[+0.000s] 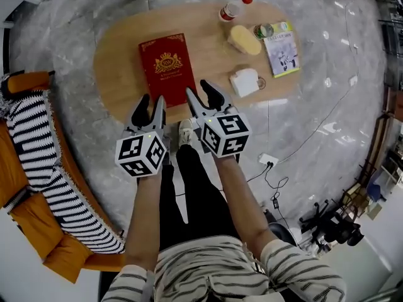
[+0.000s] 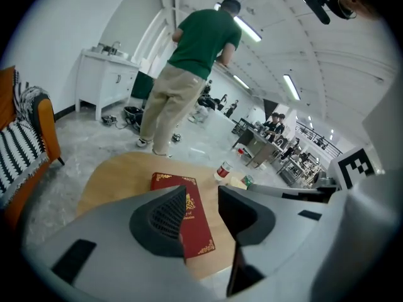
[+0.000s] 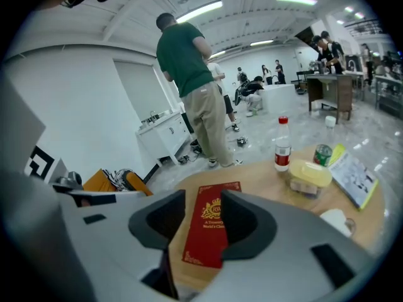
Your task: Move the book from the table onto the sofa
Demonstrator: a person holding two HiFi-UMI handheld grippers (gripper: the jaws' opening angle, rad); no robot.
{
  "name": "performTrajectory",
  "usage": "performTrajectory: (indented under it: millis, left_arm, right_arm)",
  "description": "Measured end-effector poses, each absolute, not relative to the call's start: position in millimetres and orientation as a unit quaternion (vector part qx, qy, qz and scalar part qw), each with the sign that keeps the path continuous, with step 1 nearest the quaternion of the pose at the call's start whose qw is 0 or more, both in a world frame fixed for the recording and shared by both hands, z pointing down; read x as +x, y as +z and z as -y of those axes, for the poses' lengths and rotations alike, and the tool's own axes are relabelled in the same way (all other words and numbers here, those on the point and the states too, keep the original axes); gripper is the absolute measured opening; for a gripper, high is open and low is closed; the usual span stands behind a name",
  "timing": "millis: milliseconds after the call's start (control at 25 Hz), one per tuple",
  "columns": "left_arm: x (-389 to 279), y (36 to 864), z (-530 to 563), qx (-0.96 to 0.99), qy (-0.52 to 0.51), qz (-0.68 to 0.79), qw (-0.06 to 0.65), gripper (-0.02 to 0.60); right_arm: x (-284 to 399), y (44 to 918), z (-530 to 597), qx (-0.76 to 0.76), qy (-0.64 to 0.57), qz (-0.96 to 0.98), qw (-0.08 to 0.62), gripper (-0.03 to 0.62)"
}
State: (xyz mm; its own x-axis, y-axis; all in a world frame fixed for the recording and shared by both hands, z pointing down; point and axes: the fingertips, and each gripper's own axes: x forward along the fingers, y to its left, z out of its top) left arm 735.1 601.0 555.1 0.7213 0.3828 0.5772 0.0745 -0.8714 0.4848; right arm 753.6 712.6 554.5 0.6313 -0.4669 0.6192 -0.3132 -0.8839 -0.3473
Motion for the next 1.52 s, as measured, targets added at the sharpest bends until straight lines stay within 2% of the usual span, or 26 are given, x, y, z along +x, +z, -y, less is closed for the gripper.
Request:
performTrajectory:
  millis: [320,560,1040,1520]
  left_arm:
    - [734,610,-601,0.886,0.389,-0.117,0.224,0.216]
    - [729,653,-600,0.874,0.415,-0.112,0.226,0.245]
    - [732,733,-595,0.851,0.458,-0.096,0.238,0.281]
    - [739,774,-596,0.833,0.476,-0.108,0.261,0.298]
  right_arm:
    - [754,609,-709,-0.878,-0.411,-0.219,0.113,0.244]
    - [751,653,-708,-0.865,-0.437,-0.223,0.103,0.256]
    - [752,742,-714,-0.838,-0.491,-0.212,0.106,0.308]
    - [756,777,-714,-0.822,-0.506,-0.223,0.134,0.333]
